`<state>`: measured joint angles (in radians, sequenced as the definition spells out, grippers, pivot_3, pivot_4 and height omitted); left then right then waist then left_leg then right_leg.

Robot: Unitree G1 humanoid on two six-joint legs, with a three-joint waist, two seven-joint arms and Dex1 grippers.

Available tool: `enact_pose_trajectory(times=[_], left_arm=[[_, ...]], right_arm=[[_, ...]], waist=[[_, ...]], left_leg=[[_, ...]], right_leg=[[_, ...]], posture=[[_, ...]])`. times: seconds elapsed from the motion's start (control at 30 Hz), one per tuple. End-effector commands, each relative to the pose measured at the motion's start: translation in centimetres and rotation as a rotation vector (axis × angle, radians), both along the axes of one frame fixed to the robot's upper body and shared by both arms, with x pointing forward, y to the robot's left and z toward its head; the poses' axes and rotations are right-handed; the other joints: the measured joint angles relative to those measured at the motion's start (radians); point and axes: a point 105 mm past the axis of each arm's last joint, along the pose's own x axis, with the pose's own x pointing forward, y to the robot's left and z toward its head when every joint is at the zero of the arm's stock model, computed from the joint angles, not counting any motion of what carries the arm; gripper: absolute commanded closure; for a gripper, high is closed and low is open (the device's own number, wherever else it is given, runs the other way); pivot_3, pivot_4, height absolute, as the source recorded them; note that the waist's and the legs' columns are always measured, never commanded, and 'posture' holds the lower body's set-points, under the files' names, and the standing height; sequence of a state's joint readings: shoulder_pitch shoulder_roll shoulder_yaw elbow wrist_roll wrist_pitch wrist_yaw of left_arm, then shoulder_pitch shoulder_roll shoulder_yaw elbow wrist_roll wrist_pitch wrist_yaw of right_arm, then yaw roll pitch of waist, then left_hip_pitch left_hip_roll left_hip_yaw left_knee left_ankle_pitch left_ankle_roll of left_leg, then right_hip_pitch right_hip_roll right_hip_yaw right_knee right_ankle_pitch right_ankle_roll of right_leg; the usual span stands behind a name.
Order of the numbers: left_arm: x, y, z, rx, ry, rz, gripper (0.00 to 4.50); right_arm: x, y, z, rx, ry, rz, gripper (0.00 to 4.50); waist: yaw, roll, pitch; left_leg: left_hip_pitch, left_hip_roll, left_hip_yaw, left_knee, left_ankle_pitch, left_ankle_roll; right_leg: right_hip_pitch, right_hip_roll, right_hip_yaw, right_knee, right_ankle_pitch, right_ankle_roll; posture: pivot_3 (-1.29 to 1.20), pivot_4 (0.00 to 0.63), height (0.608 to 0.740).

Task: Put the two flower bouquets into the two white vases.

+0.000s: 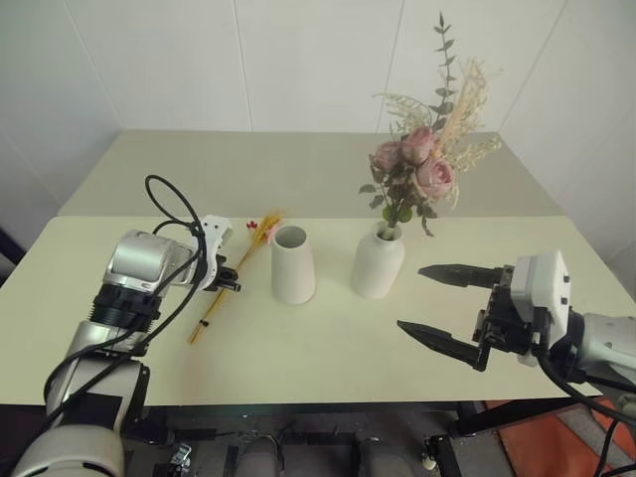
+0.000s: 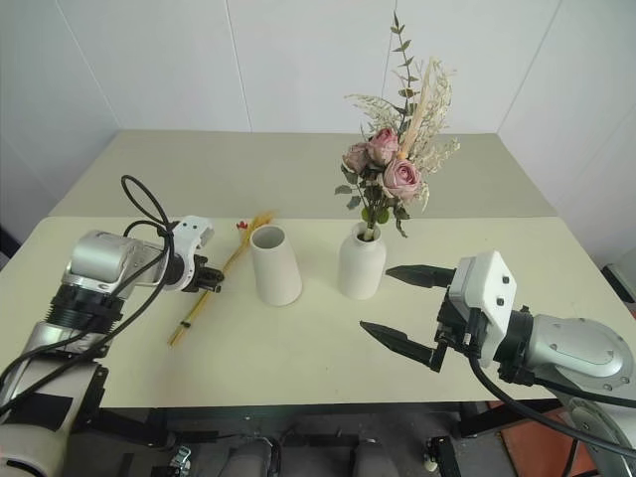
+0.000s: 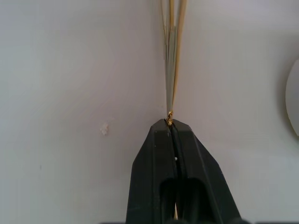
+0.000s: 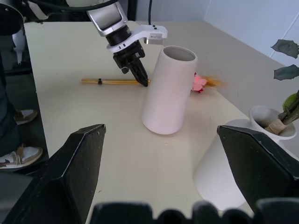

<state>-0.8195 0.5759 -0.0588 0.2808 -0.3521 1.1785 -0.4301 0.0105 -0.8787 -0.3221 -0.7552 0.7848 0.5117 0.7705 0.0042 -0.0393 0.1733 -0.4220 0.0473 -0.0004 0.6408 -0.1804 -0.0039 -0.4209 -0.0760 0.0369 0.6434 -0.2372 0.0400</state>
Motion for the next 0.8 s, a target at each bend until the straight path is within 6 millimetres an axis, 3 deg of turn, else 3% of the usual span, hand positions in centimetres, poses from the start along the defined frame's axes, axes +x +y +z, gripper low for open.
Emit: enact_pose_trajectory(times=[0.03, 0.13, 0.27, 0.37, 0.53, 0.67, 0.8], left_arm=[[1.7, 1.4, 6.2, -0.149, -0.392, 0.116, 4.48], [1.6, 3.0, 10.5, -0.424, -0.57, 0.115, 4.48], [-1.1, 4.7, 17.6, -0.861, -0.839, -0.066, 4.48], [-2.2, 4.3, 20.1, -0.981, -0.929, -0.198, 4.48], [-2.5, 2.0, 22.0, -1.153, -0.948, -0.38, 4.48], [-2.4, 0.0, 22.0, -1.294, -0.928, -0.516, 4.48], [-1.5, -1.8, 21.3, -1.301, -0.895, -0.57, 4.48]], right_arm=[[-0.2, 0.2, 0.8, 0.01, -0.057, -0.005, 0.0], [-0.5, 0.2, 0.9, 0.034, -0.056, -0.016, 0.0], [-0.5, 0.2, 0.7, 0.05, -0.061, -0.042, 0.0], [-0.4, 0.4, 0.5, 0.061, -0.069, -0.055, 0.0], [-0.3, 1.0, 0.3, 0.091, -0.085, -0.065, 0.0], [-0.3, 1.4, 0.1, 0.099, -0.097, -0.079, 0.0], [-0.3, 1.4, 0.1, 0.1, -0.11, -0.096, 0.0]], waist=[[0.002, -0.001, 0.001], [-0.003, -0.004, 0.002], [-0.007, -0.004, 0.002], [-0.007, -0.004, 0.002], [0.005, -0.005, 0.002], [0.004, -0.005, 0.002], [-0.004, -0.005, 0.002]], left_leg=[[-0.001, 0.0, 0.0, 0.0, 0.0, 0.0], [-0.002, 0.0, 0.0, 0.001, 0.0, 0.0], [-0.002, 0.0, 0.0, 0.001, 0.0, 0.0], [0.0, 0.0, 0.0, 0.001, 0.0, 0.0], [0.0, 0.0, 0.0, 0.003, 0.0, 0.0], [0.0, -0.001, 0.0, 0.003, 0.0, 0.0], [0.0, -0.001, 0.0, 0.003, 0.0, 0.0]], right_leg=[[-0.001, 0.0, 0.0, 0.0, 0.003, -0.004], [-0.002, 0.0, 0.0, 0.0, 0.005, -0.006], [-0.001, 0.0, 0.0, 0.0, 0.005, -0.006], [0.001, 0.0, 0.0, -0.001, 0.005, -0.005], [0.003, 0.0, -0.001, -0.001, 0.003, 0.0], [0.003, 0.0, -0.001, -0.001, 0.003, 0.0], [0.002, 0.0, 0.0, -0.001, 0.003, 0.0]], posture=[[0.0, 0.15, 0.74], [0.0, 0.15, 0.74], [0.0, 0.15, 0.74], [0.0, 0.15, 0.74], [0.0, 0.15, 0.74], [0.0, 0.15, 0.74], [0.0, 0.15, 0.74]])
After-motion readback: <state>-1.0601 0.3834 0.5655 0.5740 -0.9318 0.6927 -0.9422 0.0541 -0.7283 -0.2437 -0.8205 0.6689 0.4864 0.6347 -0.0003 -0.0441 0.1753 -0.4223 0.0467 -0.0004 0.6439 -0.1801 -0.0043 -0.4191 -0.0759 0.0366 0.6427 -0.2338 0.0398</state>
